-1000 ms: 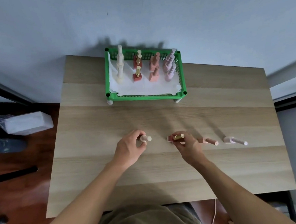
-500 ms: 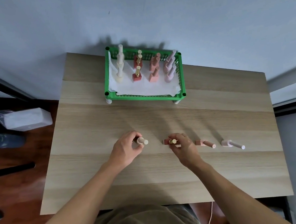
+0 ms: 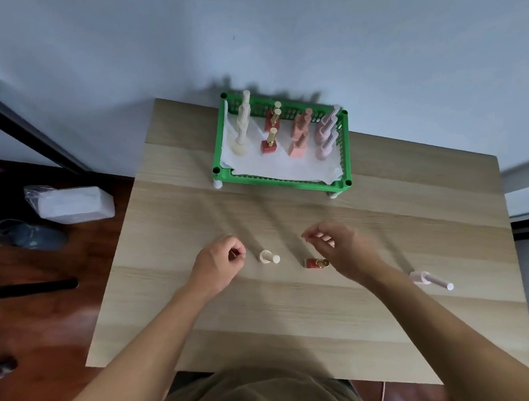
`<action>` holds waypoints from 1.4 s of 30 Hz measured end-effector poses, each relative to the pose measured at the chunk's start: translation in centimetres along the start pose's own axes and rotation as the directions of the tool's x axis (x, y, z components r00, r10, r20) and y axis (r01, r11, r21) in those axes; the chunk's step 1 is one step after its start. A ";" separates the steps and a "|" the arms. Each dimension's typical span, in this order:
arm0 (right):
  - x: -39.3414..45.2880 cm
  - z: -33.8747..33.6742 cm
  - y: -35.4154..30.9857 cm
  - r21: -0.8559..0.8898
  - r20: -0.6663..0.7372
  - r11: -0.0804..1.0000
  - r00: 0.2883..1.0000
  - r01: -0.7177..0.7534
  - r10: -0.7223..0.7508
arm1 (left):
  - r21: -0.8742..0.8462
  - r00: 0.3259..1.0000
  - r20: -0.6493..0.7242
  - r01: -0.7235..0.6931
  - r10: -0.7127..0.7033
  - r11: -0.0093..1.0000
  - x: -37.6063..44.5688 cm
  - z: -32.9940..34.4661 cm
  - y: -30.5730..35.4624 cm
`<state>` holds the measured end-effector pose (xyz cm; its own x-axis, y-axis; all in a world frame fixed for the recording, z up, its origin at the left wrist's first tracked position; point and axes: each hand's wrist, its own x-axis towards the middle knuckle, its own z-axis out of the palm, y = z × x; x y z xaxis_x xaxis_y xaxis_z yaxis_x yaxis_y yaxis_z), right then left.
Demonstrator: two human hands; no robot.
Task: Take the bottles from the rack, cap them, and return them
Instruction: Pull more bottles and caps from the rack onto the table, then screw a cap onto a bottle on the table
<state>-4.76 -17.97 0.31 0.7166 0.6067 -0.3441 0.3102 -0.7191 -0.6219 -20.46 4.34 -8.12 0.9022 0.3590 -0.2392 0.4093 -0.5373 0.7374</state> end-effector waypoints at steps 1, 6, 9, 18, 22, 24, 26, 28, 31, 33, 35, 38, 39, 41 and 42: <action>0.0 0.2 -0.6 -0.010 0.039 0.999 0.998 0.039 -0.039 | 0.010 1.000 -0.008 0.014 -0.013 1.000 -0.1 -0.1 -0.1; 0.2 1.7 -2.8 -0.169 0.247 0.952 0.946 0.255 -0.210 | 0.037 0.985 -0.039 0.170 -0.169 0.985 -0.3 -0.9 -1.1; 0.4 3.0 -3.7 -0.312 0.282 0.895 0.931 0.318 -0.233 | 0.040 0.970 -0.048 0.239 -0.237 0.970 -0.6 -1.0 -1.6; 0.7 3.7 -4.4 -0.295 0.184 0.909 0.952 0.293 -0.246 | 0.083 0.990 0.054 0.123 -0.128 0.989 -1.0 -0.7 -1.1; 0.9 3.3 -4.4 -0.220 0.125 0.946 0.969 0.238 -0.214 | 0.074 0.992 0.105 0.062 -0.070 0.995 -0.6 0.7 0.5; 0.9 3.0 -4.3 -0.213 0.122 0.950 0.971 0.227 -0.204 | 0.077 0.990 0.129 0.050 -0.060 0.996 -0.3 1.4 1.2; 0.8 2.6 -4.1 -0.209 0.126 0.955 0.974 0.211 -0.188 | 0.073 0.989 0.138 0.043 -0.053 0.996 -0.1 2.0 1.8; 0.7 2.5 -3.9 -0.210 0.125 0.958 0.978 0.193 -0.169 | 0.067 0.988 0.145 0.041 -0.050 0.997 0.0 2.5 2.2; 0.4 2.3 -3.6 -0.210 0.114 0.963 0.982 0.169 -0.148 | 0.063 0.989 0.139 0.040 -0.048 0.997 0.0 2.9 2.7; 0.2 2.0 -3.4 -0.215 0.112 0.964 0.985 0.154 -0.132 | 0.056 0.993 0.112 0.034 -0.040 0.998 0.1 2.9 2.9; 0.1 1.7 -3.0 -0.229 0.104 0.965 0.989 0.128 -0.106 | 0.052 0.995 0.092 0.031 -0.036 0.998 0.2 2.8 3.1; 0.2 1.2 -2.6 -0.230 0.094 0.969 0.993 0.086 -0.066 | 0.042 0.998 0.066 0.008 -0.011 0.999 0.3 2.6 3.4; 0.2 1.0 -2.5 -0.221 0.103 0.972 0.993 0.079 -0.058 | 0.031 0.999 0.053 -0.001 0.000 1.000 0.2 2.6 3.5; 0.3 0.6 -2.3 -0.196 0.126 0.978 0.991 0.071 -0.047 | 0.004 0.999 0.036 -0.018 0.018 1.000 0.2 2.5 3.7; 0.3 0.3 -2.3 -0.182 0.135 0.981 0.990 0.070 -0.045 | -0.007 0.999 0.035 -0.025 0.025 1.000 0.3 2.4 3.8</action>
<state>-5.43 -16.03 1.38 0.6105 0.6791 -0.4076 0.4681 -0.7245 -0.5059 -18.34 0.58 -6.89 0.9162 0.3189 -0.2425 0.3860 -0.5408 0.7473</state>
